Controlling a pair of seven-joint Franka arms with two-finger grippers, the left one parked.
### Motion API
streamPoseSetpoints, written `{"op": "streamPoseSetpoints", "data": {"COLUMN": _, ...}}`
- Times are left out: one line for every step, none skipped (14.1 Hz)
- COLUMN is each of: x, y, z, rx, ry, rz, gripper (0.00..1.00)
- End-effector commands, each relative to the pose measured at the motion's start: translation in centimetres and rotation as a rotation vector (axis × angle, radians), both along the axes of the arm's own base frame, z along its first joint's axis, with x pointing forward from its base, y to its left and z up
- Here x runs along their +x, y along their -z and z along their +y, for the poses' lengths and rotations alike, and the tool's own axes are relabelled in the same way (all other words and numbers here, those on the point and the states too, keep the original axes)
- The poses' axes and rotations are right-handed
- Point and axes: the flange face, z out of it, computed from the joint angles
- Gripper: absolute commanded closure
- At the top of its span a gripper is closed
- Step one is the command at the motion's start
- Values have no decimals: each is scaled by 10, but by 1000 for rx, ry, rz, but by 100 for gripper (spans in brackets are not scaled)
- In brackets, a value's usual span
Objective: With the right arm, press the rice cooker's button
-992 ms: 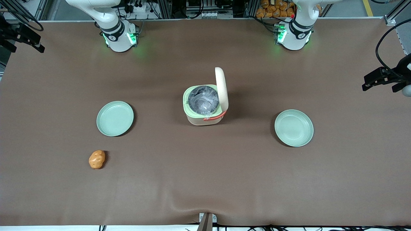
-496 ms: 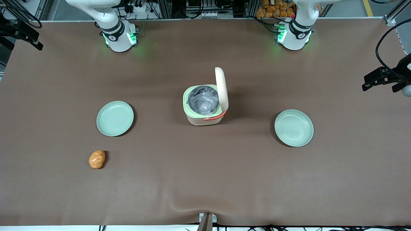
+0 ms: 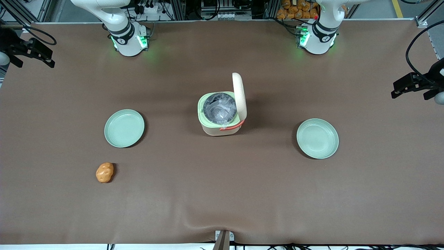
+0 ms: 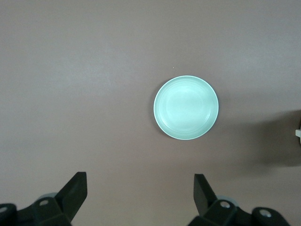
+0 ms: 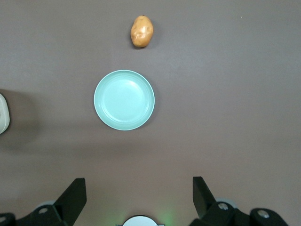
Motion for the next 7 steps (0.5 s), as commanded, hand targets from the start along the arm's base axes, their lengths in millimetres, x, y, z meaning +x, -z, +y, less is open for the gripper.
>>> {"op": "streamPoseSetpoints", "data": {"x": -4, "y": -14, "z": -3, "rx": -11, "ry": 3, "rz": -15, "gripper": 0}}
{"op": "streamPoseSetpoints", "data": {"x": -5, "y": -16, "z": -5, "rx": -11, "ry": 8, "rz": -13, "gripper": 0}}
{"op": "streamPoseSetpoints", "data": {"x": -6, "y": -17, "z": -6, "rx": -10, "ry": 10, "rz": -13, "gripper": 0}}
{"op": "streamPoseSetpoints", "data": {"x": -7, "y": -18, "z": -6, "rx": -10, "ry": 10, "rz": -16, "gripper": 0}}
{"op": "streamPoseSetpoints", "data": {"x": -8, "y": -20, "z": -9, "rx": -8, "ry": 14, "rz": -18, "gripper": 0}}
{"op": "streamPoseSetpoints", "data": {"x": -10, "y": -19, "z": -10, "rx": -2, "ry": 13, "rz": -12, "gripper": 0}}
{"op": "streamPoseSetpoints", "data": {"x": -11, "y": -19, "z": -15, "rx": 40, "ry": 24, "rz": -3, "gripper": 0}}
